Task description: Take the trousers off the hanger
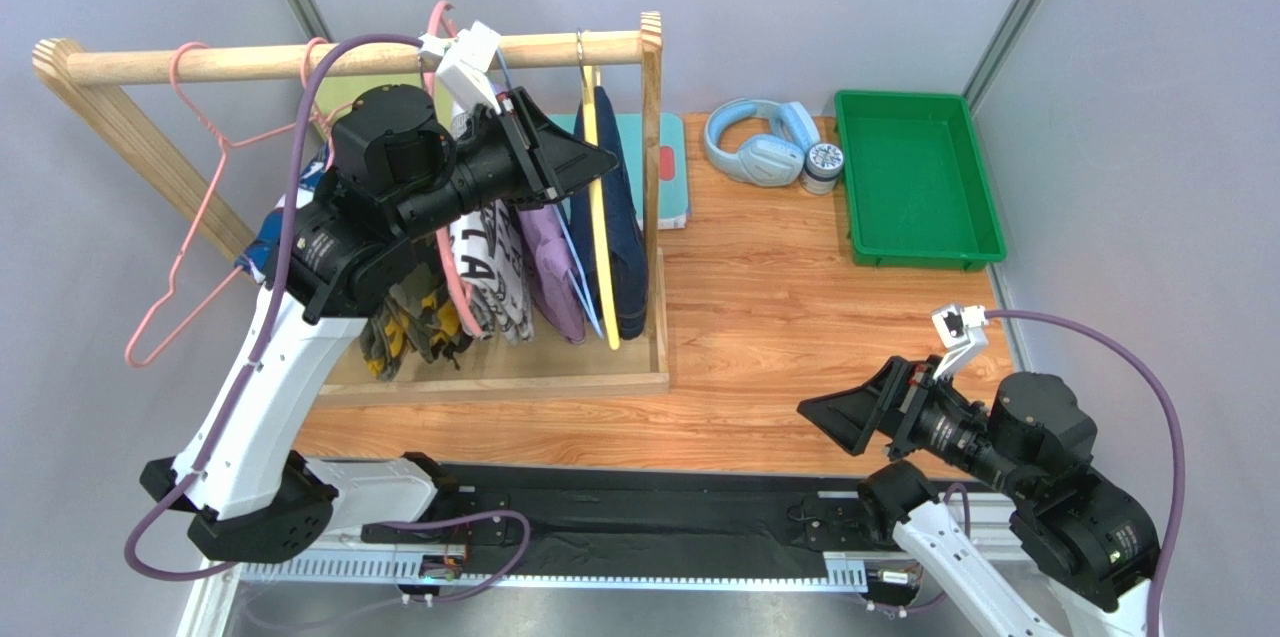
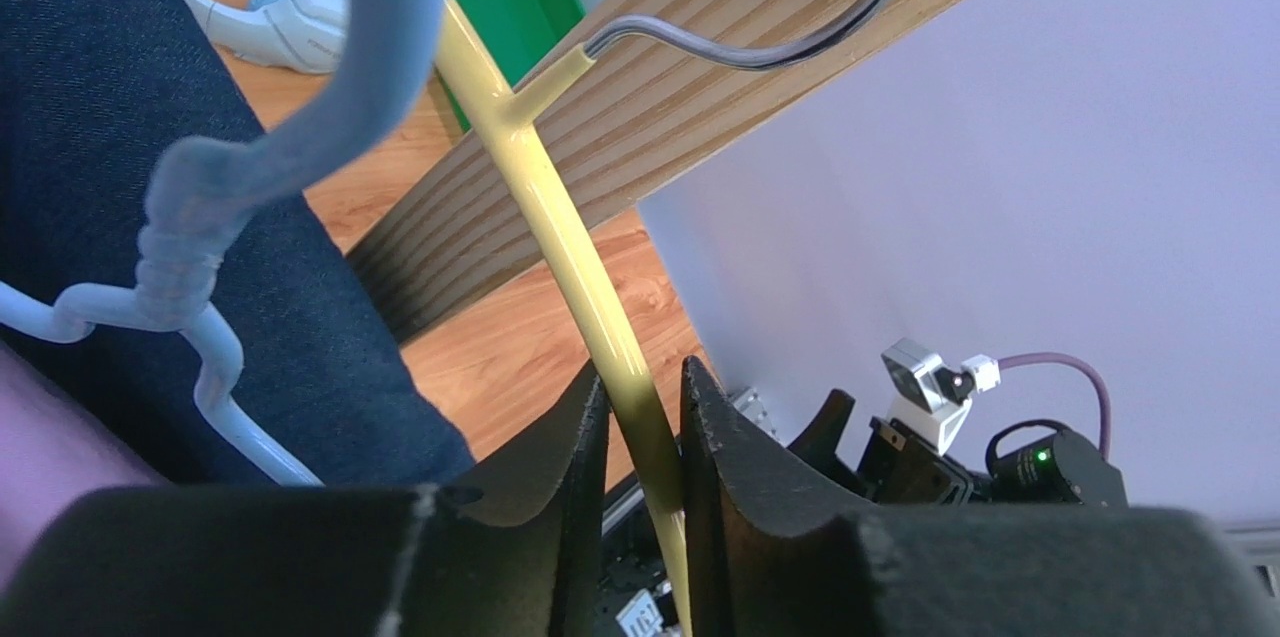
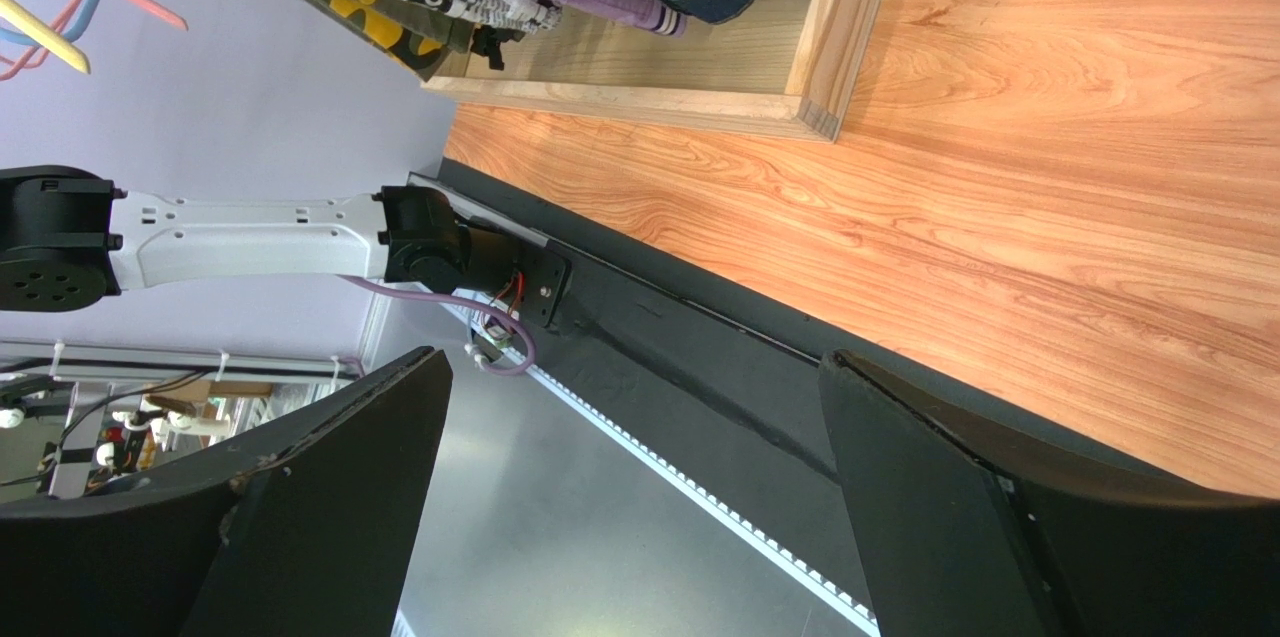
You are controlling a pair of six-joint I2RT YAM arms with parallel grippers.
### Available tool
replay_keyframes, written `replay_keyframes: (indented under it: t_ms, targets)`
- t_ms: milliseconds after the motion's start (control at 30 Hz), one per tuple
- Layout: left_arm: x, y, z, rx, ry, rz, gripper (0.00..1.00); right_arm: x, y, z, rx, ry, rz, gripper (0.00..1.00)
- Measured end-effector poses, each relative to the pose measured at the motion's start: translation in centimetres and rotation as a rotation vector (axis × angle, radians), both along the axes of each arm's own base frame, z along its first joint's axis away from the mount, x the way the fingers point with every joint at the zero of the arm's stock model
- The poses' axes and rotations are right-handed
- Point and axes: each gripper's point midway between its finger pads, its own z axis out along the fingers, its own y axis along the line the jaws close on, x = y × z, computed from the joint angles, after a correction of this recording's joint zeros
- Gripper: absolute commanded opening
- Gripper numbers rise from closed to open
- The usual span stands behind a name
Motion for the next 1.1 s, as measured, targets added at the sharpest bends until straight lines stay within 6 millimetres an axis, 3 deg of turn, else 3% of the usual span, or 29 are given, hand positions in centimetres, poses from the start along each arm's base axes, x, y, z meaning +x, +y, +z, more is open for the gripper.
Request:
replay_keyframes:
  t_ms: [200,433,833,1100]
  targets:
    - [0.1,0.0,0.1,0.001,0.005,0.007,0.00,-0.2,-0.1,0.1,0.001,-0.003,0.000,1.00]
    - [0.4,-0.1,0.3,0.000,0.008,0.016,0.00,-0.5,-0.3,0.7,0.011,-0.021,0.001,1.00]
    - [-1.0,0.6,1.5,-0.076,0.069,0.027,0.00,-1.1,-0.5,2.0,0.026,-0.052,0.003,1.00]
    - [-4.9,2.3,2.7,-0.166,0.085,-0.015,0.00,-1.2,-0.7,1.3,-0.022,-0.055,0.023,0.98]
